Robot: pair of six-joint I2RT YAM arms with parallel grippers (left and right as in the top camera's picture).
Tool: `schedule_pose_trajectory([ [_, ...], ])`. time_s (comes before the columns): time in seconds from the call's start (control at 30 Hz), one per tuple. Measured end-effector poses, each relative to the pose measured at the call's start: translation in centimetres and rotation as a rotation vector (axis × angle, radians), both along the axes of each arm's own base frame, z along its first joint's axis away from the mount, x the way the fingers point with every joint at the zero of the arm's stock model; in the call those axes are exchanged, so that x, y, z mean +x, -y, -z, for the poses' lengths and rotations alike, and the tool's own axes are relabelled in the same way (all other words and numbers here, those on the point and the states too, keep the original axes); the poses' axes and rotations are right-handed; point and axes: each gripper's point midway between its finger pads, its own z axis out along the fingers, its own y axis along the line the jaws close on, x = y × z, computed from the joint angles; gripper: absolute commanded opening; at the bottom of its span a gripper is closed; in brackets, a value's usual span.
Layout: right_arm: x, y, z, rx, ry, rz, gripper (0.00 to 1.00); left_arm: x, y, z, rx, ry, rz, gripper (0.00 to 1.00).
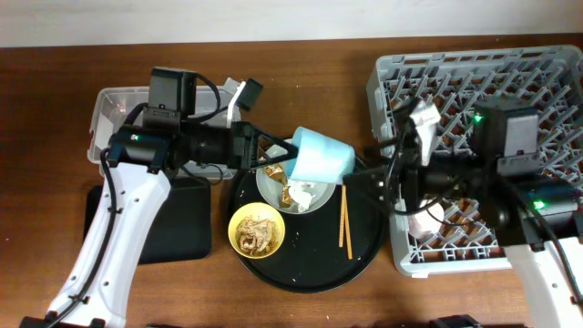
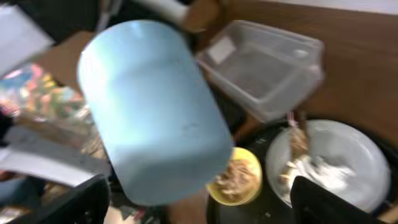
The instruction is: Sort waste into correct bins and load items into the dishwasher rack
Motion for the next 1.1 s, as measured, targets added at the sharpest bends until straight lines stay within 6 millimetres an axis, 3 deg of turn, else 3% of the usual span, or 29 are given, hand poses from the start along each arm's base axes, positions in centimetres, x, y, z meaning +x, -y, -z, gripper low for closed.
schedule_pose_trajectory([
  [0.07,-0.3,-1.4,-1.4,0.045,0.052,-0.056,0.92,-0.5,0.0,-0.6,-0.033,-0.006,0.027,0.00],
  [0.17,-1.5,-3.6,-2.6,0.083,0.077,-0.137,0.75,-0.9,0.0,-1.1,-0.062,-0.010,0.050,0.00],
  [0.23,-1.6,-3.9,-2.4,0.085,0.056,-0.142,0.62,-1.0,0.0,-1.3,-0.074,-0.014,0.060,0.00],
  [0.33,-1.6,-4.1,-2.4,0.095,0.028,-0.146,0.55,-1.0,0.0,-1.3,-0.075,-0.011,0.058,0.01],
  [0.37,-1.7,-4.2,-2.4,0.098,0.025,-0.150,0.53,-0.9,-0.1,-1.3,-0.075,-0.011,0.056,0.42],
  [0.4,-1.7,-4.1,-2.4,0.098,0.022,-0.148,0.53,-0.9,-0.1,-1.3,-0.075,-0.011,0.055,0.98],
  [0.47,-1.4,-3.7,-2.2,0.092,0.010,-0.126,0.53,-0.6,-0.1,-1.0,-0.057,-0.002,0.041,0.99],
  [0.57,0.4,0.6,-0.9,0.043,-0.071,0.079,0.53,0.2,-0.2,0.9,0.045,-0.033,-0.030,0.99],
  [0.67,1.0,7.2,1.0,-0.027,-0.193,0.384,0.53,0.8,-1.0,3.9,0.202,-0.098,-0.123,0.99],
  [0.7,1.1,11.4,2.4,-0.092,-0.245,0.579,0.53,0.9,-1.8,5.8,0.302,-0.139,-0.172,0.99],
  [0.8,-1.6,20.5,8.6,-0.289,-0.594,1.029,0.54,1.1,-2.9,7.8,0.421,-0.167,-0.230,0.99],
  [0.97,-2.6,26.3,14.9,-0.547,-0.916,1.250,0.55,1.4,-3.5,8.5,0.472,-0.164,-0.258,0.99],
  [1.1,-0.7,27.7,18.6,-0.594,-1.038,1.240,0.76,1.4,-3.5,8.6,0.477,-0.167,-0.260,0.99],
])
